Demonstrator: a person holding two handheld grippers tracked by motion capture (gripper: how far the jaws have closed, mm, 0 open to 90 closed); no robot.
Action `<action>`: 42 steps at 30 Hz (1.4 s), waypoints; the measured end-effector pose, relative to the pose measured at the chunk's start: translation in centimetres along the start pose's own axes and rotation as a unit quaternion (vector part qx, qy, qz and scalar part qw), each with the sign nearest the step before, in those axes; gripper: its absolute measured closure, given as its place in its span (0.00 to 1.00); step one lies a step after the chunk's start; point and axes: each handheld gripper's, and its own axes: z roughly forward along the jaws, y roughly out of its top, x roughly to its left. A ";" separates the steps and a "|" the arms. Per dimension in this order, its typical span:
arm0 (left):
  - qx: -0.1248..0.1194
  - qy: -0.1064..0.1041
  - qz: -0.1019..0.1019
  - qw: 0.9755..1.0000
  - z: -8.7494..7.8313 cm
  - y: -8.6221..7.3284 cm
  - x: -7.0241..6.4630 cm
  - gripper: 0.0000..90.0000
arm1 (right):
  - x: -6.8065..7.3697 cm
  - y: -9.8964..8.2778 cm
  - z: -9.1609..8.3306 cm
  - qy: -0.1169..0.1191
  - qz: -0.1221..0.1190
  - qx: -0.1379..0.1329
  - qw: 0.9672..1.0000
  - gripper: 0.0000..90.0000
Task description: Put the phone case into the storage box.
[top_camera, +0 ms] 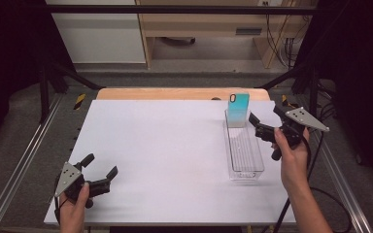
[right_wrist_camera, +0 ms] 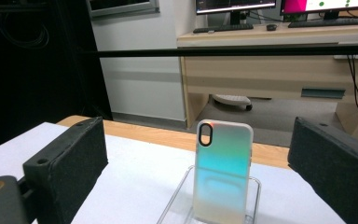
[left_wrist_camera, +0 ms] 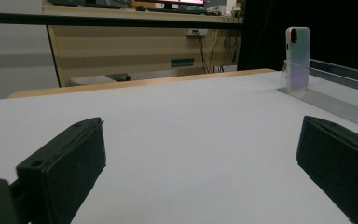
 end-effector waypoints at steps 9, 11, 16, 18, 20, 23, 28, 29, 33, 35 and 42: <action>0.000 -0.013 0.004 1.000 0.2 0.0 -0.2 0.01 | -0.1 -1.2 -1.6 0.026 -0.013 -0.005 1.000 0.05; -0.004 -0.018 0.007 1.000 0.1 0.0 -0.3 0.01 | 0.0 -1.5 -2.0 0.027 -0.018 -0.005 0.999 0.05; -0.001 -0.017 0.007 1.000 0.2 0.0 -0.4 0.01 | -0.2 -2.2 -2.9 0.023 -0.023 -0.002 0.999 0.04; -0.002 -0.018 0.006 1.000 0.1 0.1 -0.4 0.01 | -0.3 -2.5 -3.3 0.021 -0.023 -0.003 1.000 0.04; -0.004 -0.018 0.005 1.000 0.1 0.1 -0.4 0.01 | -0.5 -2.7 -3.7 0.018 -0.019 -0.004 1.000 0.04; -0.004 -0.020 0.004 1.000 0.1 0.2 -0.5 0.01 | -0.7 -3.2 -4.2 0.016 -0.017 -0.002 1.000 0.04; -0.006 -0.023 0.005 1.000 -0.3 0.3 -0.7 0.01 | -1.3 -4.3 -5.1 0.017 -0.009 -0.002 1.000 0.04; -0.007 -0.022 0.005 1.000 -0.4 0.3 -0.7 0.01 | -1.4 -4.5 -5.2 0.019 -0.008 -0.005 1.000 0.04; -0.008 -0.016 0.003 1.000 -0.7 0.2 -0.5 0.01 | -1.6 -5.4 -5.7 0.021 -0.009 -0.001 1.000 0.04; -0.010 -0.015 0.000 1.000 -0.7 0.2 -0.5 0.01 | -1.7 -5.9 -5.9 0.022 -0.007 0.002 1.000 0.04; -0.007 -0.021 0.004 1.000 -0.5 0.2 -0.5 0.01 | -1.8 -7.0 -6.9 0.022 -0.003 -0.002 1.000 0.04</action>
